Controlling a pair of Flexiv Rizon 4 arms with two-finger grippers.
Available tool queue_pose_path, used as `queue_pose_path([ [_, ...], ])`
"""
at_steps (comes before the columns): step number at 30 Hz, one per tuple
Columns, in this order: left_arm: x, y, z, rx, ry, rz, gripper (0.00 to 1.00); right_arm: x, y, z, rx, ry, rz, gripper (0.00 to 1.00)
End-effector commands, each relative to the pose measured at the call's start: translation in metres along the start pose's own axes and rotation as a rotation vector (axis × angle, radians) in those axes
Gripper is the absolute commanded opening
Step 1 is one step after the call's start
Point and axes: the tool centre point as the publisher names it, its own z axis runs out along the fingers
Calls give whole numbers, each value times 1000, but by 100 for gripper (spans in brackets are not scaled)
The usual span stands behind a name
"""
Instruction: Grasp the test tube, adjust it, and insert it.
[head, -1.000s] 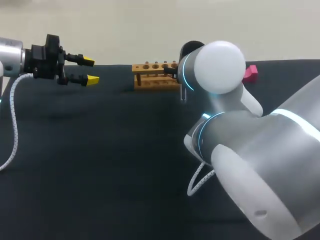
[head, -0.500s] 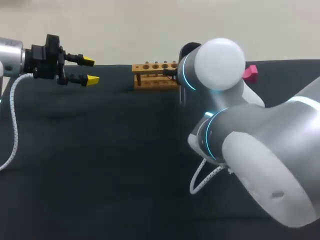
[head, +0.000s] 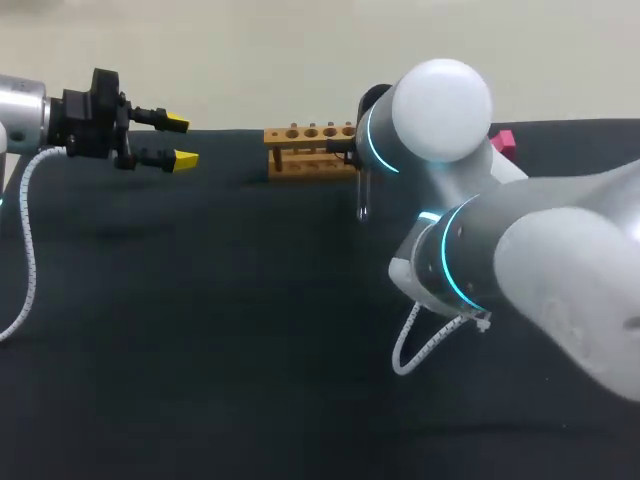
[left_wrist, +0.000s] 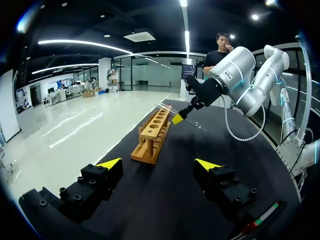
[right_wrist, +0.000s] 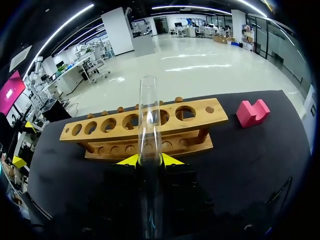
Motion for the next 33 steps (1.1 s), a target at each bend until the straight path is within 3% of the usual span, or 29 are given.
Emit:
queue_pose_path([
  [1, 1, -2, -1, -5, -4, 3, 100, -4, -2, 3, -12, 116, -4, 0],
  [16, 1, -2, -1, -5, -4, 3, 100, 1, -3, 10, -23, 206, -19, 0],
  [33, 1, -2, -1, -5, -4, 3, 100, 7, 0, -5, -20, 192, 12, 0],
])
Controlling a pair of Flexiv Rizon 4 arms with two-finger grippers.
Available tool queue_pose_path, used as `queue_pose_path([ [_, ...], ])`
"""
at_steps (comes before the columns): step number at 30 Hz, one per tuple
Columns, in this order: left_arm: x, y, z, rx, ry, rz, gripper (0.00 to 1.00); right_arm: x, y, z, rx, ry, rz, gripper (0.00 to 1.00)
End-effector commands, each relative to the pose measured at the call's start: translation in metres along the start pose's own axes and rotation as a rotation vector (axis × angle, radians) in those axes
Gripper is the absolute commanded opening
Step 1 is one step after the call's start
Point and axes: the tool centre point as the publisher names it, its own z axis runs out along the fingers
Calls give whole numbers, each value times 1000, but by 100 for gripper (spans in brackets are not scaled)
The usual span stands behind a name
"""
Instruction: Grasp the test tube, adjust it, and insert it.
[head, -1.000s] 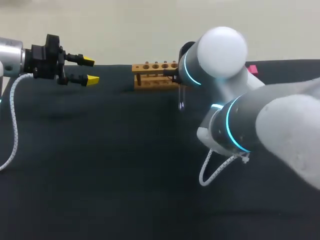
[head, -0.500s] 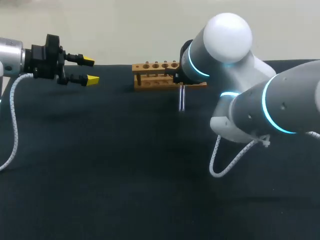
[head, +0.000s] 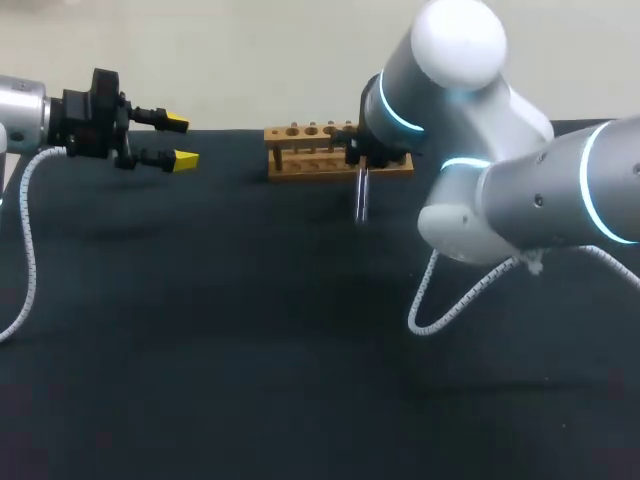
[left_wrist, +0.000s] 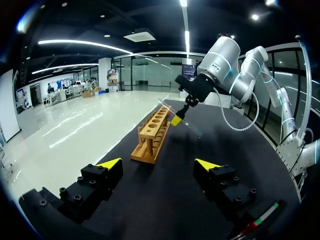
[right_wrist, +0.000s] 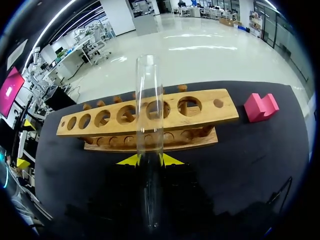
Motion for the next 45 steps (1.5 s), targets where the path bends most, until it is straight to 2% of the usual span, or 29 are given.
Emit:
queue_pose_path([
  [1, 1, -2, -1, -5, -4, 3, 100, 5, 1, -9, 9, -17, 12, 0],
  [12, 1, -2, -1, -5, -4, 3, 100, 7, 1, -36, 38, -73, 46, 0],
  [22, 1, -2, -1, -5, -4, 3, 100, 2, 2, -67, 68, -178, 67, 0],
  [32, 1, -2, -1, -5, -4, 3, 100, 6, 1, -91, 101, -266, 80, 0],
  [45, 1, -2, -1, -5, -4, 3, 100, 11, -2, -112, 138, -376, 118, 0],
])
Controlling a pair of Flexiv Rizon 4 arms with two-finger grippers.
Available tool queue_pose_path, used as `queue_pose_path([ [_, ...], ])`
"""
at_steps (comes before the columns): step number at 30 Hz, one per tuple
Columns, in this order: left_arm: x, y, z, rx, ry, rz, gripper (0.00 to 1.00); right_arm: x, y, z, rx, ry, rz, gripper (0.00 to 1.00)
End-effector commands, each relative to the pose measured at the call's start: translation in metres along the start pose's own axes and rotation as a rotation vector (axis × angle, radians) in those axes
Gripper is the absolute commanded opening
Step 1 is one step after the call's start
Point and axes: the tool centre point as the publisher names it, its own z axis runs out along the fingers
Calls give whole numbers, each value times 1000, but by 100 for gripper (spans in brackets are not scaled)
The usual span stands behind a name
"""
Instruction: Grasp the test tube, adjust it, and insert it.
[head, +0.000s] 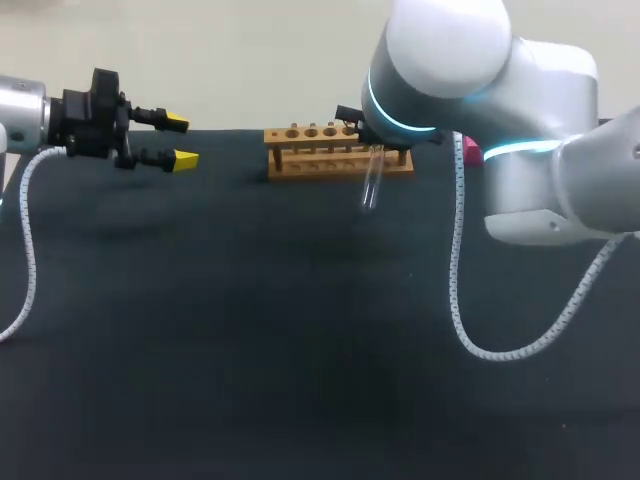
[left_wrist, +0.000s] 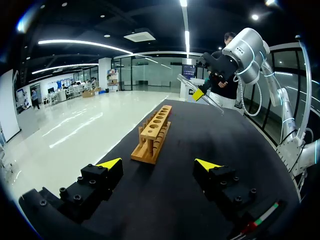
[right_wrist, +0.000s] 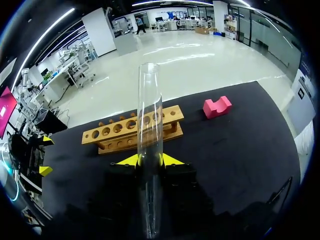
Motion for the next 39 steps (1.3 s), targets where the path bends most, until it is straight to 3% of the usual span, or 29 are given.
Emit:
queue_pose_path([
  [1, 1, -2, -1, -5, -4, 3, 100, 5, -4, -6, 0, -204, 7, 0],
  [39, 1, -2, -1, -5, -4, 3, 100, 3, -6, -10, 3, -230, 24, 0],
])
